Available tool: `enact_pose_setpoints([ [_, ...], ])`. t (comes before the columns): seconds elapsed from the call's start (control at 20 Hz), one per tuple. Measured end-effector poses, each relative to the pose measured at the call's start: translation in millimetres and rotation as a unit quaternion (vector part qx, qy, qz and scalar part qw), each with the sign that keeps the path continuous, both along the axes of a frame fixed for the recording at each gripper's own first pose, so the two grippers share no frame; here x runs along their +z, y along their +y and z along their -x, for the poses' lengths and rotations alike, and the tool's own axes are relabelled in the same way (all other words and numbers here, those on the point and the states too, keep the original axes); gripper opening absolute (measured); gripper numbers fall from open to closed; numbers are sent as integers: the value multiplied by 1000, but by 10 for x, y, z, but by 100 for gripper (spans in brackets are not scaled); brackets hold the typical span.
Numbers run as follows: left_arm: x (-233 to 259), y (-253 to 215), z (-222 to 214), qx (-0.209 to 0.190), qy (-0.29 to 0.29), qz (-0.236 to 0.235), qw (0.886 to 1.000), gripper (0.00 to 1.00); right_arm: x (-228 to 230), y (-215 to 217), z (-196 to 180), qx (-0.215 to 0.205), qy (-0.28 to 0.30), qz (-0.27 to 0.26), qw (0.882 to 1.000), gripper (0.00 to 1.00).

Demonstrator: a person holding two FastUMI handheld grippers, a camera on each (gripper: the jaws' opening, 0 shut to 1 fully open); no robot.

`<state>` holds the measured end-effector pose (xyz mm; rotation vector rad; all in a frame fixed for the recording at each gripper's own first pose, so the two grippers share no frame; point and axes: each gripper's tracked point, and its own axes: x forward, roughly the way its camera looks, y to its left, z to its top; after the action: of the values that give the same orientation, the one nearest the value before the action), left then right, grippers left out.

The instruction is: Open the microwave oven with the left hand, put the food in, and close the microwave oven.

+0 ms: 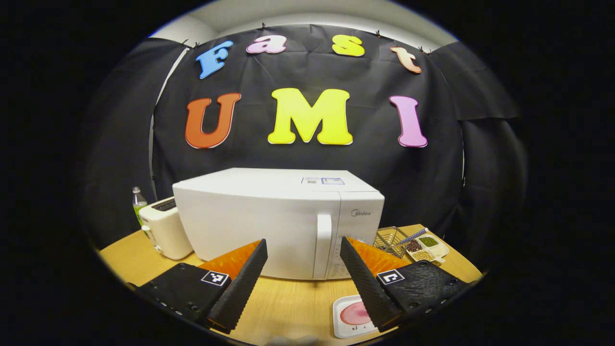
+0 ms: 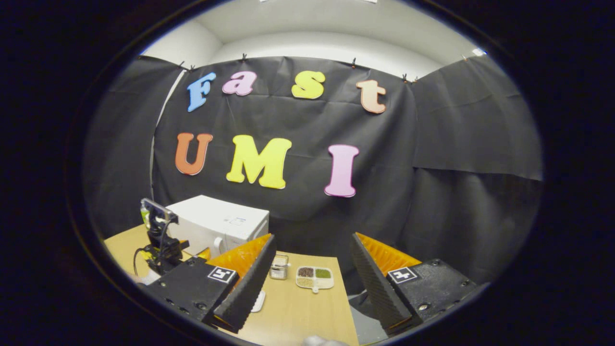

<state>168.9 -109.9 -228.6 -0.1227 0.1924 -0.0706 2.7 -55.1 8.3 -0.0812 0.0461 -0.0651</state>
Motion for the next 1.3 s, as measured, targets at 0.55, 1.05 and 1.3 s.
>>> enact_pose_setpoints([
  [0.55, -258, -291, -553, -25, -11, -34, 999, 88, -109, -150, -54, -33, 24, 4, 999, 100],
  [1.05, -322, -343, -633, -43, 4, -25, 999, 28, -172, -177, -3, -41, 38, -3, 998, 99],
  [1.3, -326, -337, -575, -47, 8, -22, 999, 17, -110, -138, 69, -36, 34, 5, 999, 100],
])
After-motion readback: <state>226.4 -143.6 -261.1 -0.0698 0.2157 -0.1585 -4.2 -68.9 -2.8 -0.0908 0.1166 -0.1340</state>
